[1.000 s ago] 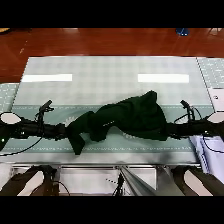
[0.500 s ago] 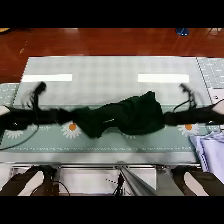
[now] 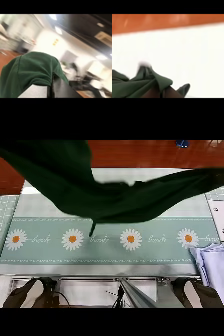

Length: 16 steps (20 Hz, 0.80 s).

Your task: Fold the shirts.

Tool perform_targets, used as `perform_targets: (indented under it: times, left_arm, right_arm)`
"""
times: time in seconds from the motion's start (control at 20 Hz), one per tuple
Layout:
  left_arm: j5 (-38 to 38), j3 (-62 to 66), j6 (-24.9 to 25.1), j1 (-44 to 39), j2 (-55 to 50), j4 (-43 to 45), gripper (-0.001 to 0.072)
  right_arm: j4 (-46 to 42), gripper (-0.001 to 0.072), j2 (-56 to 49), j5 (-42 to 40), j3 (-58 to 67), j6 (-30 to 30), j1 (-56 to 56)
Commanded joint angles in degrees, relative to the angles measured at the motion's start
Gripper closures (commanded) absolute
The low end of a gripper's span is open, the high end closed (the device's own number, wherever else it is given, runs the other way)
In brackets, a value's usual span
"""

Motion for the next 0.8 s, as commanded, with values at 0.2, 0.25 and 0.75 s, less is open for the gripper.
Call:
perform_targets:
  times: [0.2, 0.25, 0.75]
  left_arm:
    - [4.0, 7.8, -19.1, 6.0, 7.6, 20.5, 0.0685]
    - [3.9, 7.8, -20.8, 6.0, 8.9, 23.9, 0.0685]
    - [5.3, 7.9, -29.4, 5.9, 20.8, 45.7, 0.0685]
  right_arm:
    - [-7.6, 0.0693, 0.9, 1.3, 14.1, 4.8, -2.4]
    - [-8.0, 0.0693, 0.9, 1.9, 15.1, 4.4, -2.4]
    - [-10.8, 0.0693, 4.5, 12.5, 16.4, 4.3, -2.4]
